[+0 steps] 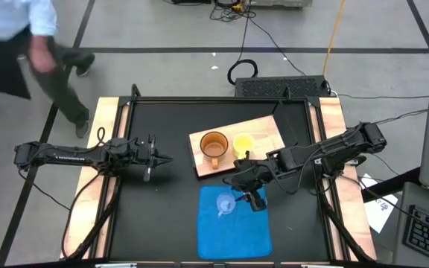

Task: Stack small to large cups/mugs on shelf
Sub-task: Put the transparent mug on the shelf

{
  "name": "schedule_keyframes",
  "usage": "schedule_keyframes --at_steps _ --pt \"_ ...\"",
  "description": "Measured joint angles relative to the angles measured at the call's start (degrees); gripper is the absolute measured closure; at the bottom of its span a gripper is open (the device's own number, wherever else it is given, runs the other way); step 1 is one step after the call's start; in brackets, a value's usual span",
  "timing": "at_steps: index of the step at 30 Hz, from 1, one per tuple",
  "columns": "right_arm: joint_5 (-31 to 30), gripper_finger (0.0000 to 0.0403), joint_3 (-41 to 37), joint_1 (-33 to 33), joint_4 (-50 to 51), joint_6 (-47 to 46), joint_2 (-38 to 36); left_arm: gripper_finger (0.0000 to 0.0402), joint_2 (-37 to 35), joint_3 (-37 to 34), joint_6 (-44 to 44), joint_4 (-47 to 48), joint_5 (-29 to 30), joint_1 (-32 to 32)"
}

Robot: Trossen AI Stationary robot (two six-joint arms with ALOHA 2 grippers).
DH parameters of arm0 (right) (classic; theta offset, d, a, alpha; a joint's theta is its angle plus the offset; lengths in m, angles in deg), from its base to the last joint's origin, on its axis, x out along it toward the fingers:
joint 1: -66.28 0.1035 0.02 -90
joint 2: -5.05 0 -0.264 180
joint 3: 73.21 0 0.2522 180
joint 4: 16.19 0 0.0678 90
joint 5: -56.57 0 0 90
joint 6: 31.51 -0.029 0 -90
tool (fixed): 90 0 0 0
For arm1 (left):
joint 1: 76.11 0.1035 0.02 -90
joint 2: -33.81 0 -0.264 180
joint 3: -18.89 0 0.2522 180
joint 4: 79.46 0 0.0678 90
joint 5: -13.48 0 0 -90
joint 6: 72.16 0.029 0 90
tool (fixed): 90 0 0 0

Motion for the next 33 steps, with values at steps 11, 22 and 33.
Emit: schedule_keyframes --at_steps 11,22,33 --pt "0.0 0.0163 0.0 -1.7 1.3 -3.8 0.0 0.0376 0.0 0.0 -0.1 0.0 0.0 0.0" --pt "0.0 0.0142 -0.1 -2.5 1.8 -2.7 6.1 0.0376 0.0 0.0 -0.4 0.0 0.0 0.0" --pt "0.1 0.0143 -0.1 -2.8 0.8 -1.2 9.6 0.0376 0.0 0.0 0.0 0.0 0.0 0.0"
